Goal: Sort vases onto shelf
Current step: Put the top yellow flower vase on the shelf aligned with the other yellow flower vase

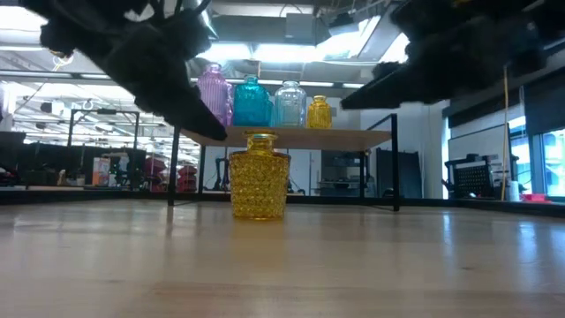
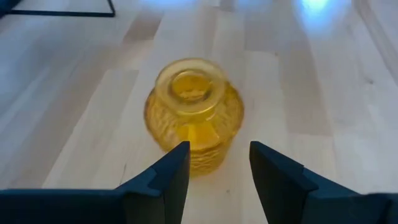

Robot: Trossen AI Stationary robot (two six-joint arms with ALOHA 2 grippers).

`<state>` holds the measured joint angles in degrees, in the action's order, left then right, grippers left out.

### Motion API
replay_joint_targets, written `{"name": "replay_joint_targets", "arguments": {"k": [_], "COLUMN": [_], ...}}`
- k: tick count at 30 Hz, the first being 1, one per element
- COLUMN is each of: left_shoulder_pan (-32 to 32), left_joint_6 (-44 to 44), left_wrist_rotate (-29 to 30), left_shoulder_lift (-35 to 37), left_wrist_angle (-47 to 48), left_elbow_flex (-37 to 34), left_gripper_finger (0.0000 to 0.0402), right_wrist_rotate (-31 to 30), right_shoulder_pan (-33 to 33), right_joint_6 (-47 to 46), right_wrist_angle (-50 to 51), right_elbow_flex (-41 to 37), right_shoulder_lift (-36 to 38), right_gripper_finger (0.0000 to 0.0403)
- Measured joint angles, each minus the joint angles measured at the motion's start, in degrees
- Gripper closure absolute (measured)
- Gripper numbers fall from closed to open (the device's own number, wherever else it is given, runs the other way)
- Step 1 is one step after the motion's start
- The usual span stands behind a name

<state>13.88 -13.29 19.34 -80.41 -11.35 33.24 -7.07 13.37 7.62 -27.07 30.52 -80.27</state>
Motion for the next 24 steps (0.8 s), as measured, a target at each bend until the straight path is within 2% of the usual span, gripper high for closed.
{"name": "replay_joint_targets", "arguments": {"k": [3,13,20,24], "left_shoulder_pan": [-0.57,-1.91,-1.91,-2.19], "left_joint_6": [0.31,0.31,0.34,0.35], "left_wrist_rotate": [0.45,0.53,0.50,0.54], "left_shoulder_lift": [-0.93,-6.15,-8.81,-8.89], "left_wrist_angle": [-5.65,-6.33,-7.89,-8.54], "left_elbow_flex": [-1.05,-1.17,-1.19,-1.19], "left_gripper_finger": [0.0241,0.0241,0.0241,0.0241], "right_wrist_rotate": [-1.55,0.37,-2.46,2.11], "right_shoulder_pan": [-1.13,-3.04,-4.62,-6.89], "right_joint_6": [1.39,1.30,-4.49,-8.37], "right_wrist_angle": [-0.74,-1.05,-4.65,-7.22], "right_elbow_flex": [3.73,17.21,19.20,18.86], "right_shoulder_lift": [-4.76,-18.38,-22.82,-24.53], "right_gripper_finger": [0.0136,0.0137,0.0137,0.0136]}}
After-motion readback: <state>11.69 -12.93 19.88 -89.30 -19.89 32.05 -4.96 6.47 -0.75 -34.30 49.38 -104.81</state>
